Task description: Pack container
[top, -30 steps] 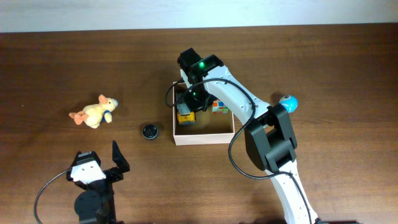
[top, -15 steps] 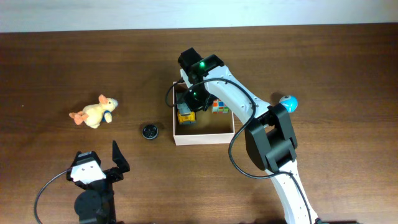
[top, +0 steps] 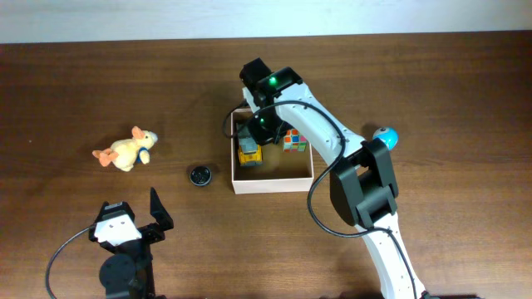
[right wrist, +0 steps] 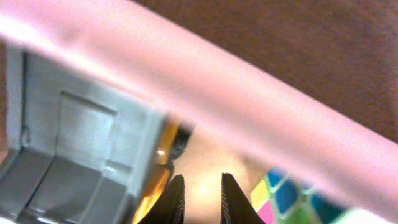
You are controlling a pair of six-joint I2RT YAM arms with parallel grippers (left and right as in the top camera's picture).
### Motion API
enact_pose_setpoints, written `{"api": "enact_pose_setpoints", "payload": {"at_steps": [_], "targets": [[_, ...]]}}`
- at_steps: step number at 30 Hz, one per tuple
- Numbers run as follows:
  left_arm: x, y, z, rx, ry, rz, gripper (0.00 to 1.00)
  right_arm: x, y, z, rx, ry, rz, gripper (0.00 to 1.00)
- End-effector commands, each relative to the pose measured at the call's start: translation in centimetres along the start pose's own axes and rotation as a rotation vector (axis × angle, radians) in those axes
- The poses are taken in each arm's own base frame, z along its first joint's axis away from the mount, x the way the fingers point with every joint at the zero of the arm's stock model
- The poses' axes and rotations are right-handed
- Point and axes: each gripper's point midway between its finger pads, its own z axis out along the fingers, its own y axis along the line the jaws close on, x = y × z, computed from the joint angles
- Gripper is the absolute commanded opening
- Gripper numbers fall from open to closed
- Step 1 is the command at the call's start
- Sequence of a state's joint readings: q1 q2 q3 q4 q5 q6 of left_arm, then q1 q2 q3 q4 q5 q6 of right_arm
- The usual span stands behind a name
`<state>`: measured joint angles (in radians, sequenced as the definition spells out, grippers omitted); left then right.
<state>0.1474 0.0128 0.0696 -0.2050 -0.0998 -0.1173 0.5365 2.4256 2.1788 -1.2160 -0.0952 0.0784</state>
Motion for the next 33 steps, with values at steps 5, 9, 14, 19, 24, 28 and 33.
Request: {"api": "enact_pose_setpoints", "payload": {"at_steps": [5, 9, 14, 19, 24, 28, 33], "targets": [[0.3, -0.1, 0.1, 0.011, 0.004, 0.001, 0.99, -0.5, -1.1, -0.2, -0.003, -0.007, 0.023, 0.16], [0.3, -0.1, 0.1, 0.011, 0.004, 0.001, 0.99, -1.1, -1.2, -1.6, -0.004, -0.026, 0.024, 0.16], [0.3, -0.1, 0.1, 0.011, 0.004, 0.001, 0.99, -2.1, -1.1, -4.2, -0.005, -0.07, 0.007, 0.16], [0.3, -0.1, 0.1, 0.011, 0.004, 0.001, 0.99, -1.3, -1.0, -5.7, -0.004, -0.041, 0.011, 0.16], [0.3, -0.1, 0.1, 0.011, 0.004, 0.001, 0.99, 1.0, -1.1, -5.7, 0.002, 0.049, 0.02, 0.16], [0.3, -0.1, 0.1, 0.011, 0.004, 0.001, 0.99, 1.9, -1.1, -5.8, 0.004, 0.088, 0.025, 0.16], [0.3, -0.1, 0.1, 0.011, 0.004, 0.001, 0.99, 3.0, -1.7, -5.9, 0.037, 0.132, 0.035, 0.16]]}}
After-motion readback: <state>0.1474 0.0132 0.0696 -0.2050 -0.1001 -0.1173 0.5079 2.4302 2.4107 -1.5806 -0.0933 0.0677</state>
